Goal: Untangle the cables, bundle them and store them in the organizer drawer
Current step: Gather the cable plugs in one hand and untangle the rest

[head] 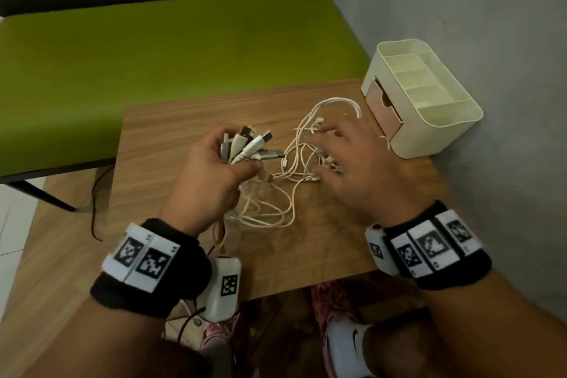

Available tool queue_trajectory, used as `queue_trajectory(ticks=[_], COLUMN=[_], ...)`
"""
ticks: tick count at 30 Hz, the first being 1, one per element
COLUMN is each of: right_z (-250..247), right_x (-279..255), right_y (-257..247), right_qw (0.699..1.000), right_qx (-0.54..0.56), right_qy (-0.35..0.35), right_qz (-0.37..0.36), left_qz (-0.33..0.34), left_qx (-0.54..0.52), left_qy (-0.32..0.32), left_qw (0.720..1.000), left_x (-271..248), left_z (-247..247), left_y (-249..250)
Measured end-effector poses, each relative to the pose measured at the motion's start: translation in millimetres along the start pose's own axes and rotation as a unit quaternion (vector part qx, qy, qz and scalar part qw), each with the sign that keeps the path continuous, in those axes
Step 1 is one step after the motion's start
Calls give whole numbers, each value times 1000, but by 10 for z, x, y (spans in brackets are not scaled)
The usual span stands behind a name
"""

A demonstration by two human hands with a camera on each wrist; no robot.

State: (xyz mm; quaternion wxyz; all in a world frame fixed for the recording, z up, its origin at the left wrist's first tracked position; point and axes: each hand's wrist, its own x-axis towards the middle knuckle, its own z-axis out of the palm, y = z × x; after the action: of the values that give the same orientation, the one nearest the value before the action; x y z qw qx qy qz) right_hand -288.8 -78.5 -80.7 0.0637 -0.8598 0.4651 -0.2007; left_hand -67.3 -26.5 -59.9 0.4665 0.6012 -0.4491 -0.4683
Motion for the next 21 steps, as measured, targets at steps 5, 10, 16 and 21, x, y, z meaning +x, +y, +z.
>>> queue_trajectory(ticks=[5, 10, 16, 21], right_z=[230, 205, -33, -303], right_x=[27, 60, 92, 40], right_y=[22, 134, 183, 261], right_qw=[944, 960, 969, 964], right_qx=[-97, -114, -56, 18], right_qy=[-276, -203, -127, -149], right_qz=[156, 156, 206, 220], left_qz=[34, -97, -95, -14], left_qx=[207, 452, 414, 356], left_qy=[27, -45, -58, 18], left_qw=[977, 886, 903, 934], left_x=[58, 153, 184, 192], left_z=[222, 145, -7, -132], left_y=[-143, -294, -155, -94])
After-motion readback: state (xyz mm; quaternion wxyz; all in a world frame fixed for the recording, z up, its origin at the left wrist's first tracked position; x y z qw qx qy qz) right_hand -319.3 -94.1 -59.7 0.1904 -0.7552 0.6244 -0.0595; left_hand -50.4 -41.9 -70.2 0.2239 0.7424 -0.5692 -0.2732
